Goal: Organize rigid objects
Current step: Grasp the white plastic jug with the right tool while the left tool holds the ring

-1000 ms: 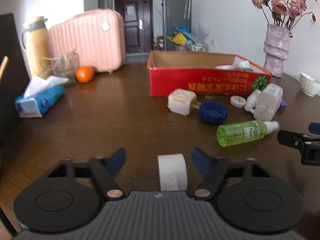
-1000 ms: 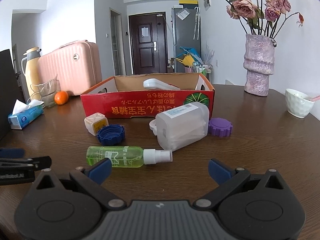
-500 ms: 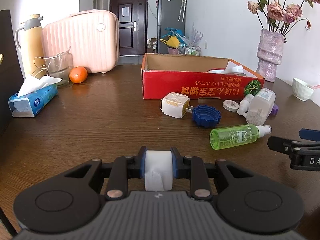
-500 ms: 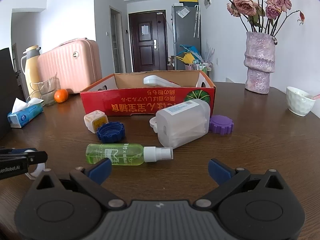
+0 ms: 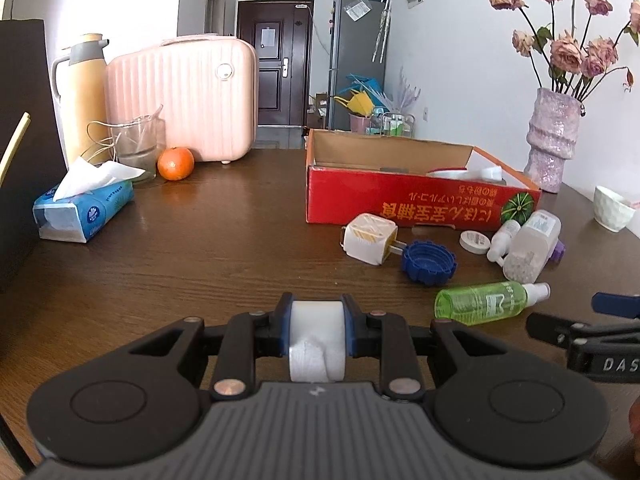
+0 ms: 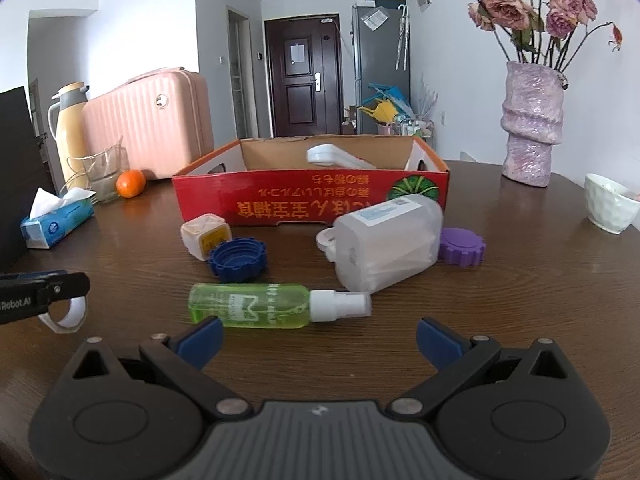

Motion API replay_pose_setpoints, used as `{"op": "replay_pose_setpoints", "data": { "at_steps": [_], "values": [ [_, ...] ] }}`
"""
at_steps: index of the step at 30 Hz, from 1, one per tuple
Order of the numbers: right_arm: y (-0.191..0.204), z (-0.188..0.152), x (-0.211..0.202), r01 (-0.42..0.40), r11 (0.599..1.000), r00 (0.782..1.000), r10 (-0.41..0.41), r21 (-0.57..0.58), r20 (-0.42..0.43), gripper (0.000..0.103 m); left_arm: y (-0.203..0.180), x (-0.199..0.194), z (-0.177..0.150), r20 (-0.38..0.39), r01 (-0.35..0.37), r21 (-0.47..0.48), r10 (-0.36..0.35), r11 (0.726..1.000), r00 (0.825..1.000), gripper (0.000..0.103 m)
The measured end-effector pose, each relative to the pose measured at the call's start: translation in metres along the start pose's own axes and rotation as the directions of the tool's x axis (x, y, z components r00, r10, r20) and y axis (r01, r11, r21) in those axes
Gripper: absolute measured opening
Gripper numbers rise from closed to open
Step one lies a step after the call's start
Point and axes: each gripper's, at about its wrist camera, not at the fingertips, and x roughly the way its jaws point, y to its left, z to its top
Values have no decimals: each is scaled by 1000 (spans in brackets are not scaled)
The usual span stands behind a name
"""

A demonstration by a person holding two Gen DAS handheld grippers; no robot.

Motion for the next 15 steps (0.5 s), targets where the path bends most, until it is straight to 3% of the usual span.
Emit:
{"op": "replay_pose_setpoints", "data": {
  "at_steps": [6, 15],
  "values": [
    [9, 11, 2, 11, 999, 1000, -11, -37, 24, 103, 4, -4, 11, 14, 9, 6, -9, 1000, 1000, 25],
    [-20, 29, 20, 48, 992, 996, -37, -121, 86, 103, 7, -1, 28, 31, -12, 12, 12, 1000, 999, 25]
  ]
}}
